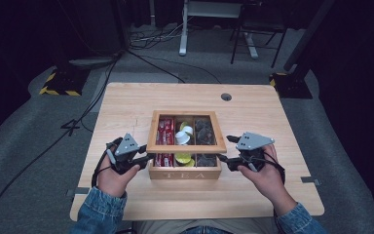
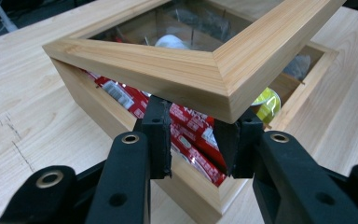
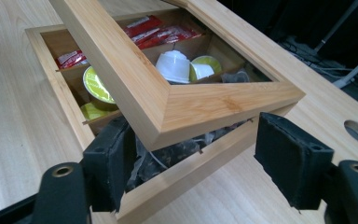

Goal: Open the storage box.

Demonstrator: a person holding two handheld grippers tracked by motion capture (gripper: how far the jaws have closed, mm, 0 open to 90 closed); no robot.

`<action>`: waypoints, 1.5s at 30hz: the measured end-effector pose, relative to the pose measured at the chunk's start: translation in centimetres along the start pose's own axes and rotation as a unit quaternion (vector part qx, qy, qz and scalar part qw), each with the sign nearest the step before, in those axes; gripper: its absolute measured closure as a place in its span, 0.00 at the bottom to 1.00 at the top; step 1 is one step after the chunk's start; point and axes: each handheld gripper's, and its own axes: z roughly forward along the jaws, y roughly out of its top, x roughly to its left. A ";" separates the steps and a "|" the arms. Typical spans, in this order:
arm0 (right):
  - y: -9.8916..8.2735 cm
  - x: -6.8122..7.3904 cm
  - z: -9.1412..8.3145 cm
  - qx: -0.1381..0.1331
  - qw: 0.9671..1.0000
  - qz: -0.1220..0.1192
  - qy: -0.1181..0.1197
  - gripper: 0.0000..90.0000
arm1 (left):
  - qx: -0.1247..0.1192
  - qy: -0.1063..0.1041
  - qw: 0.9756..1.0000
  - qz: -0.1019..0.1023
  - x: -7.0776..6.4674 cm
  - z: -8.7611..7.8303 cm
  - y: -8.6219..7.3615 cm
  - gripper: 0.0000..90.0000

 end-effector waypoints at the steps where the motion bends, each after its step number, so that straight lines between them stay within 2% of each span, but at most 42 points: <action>1: 0.1 0.0 0.1 0.000 1.000 -0.001 0.000 0.33 | -0.004 0.002 1.000 0.000 0.1 0.1 0.2 0.73; 6: 0.9 -0.4 0.2 -0.016 1.000 -0.002 0.001 0.35 | -0.008 0.003 1.000 -0.002 0.3 0.4 0.5 0.71; 9: 1.2 -0.5 0.3 -0.020 1.000 -0.006 0.003 0.42 | -0.015 0.000 1.000 -0.006 0.4 0.4 0.8 0.71; 14: 1.7 -0.5 0.2 -0.025 1.000 -0.014 -0.004 0.43 | -0.022 0.000 1.000 -0.009 0.6 0.5 1.0 0.69; 15: 1.9 -0.6 0.1 -0.032 0.999 -0.015 -0.009 0.44 | -0.023 0.006 1.000 -0.003 0.6 0.5 1.2 0.69; 19: 2.2 -0.8 0.0 -0.041 0.999 -0.007 -0.011 0.45 | -0.029 0.012 1.000 0.003 0.5 0.5 1.5 0.67; 24: 3.0 -1.2 -0.1 -0.041 0.999 -0.018 -0.011 0.45 | -0.042 0.014 0.999 0.003 0.4 0.4 1.7 0.60; 30: 4.0 -1.9 0.0 -0.040 0.999 -0.031 -0.001 0.46 | -0.056 0.031 0.998 0.006 0.5 -0.2 1.6 0.53; 36: 5.1 -2.7 0.0 -0.046 0.999 -0.029 0.004 0.50 | -0.054 0.040 0.998 0.003 0.6 -0.8 1.1 0.51; 45: 7.1 -5.0 0.0 -0.056 0.998 -0.020 0.011 0.51 | -0.038 0.064 0.997 -0.003 0.9 -2.1 -0.4 0.48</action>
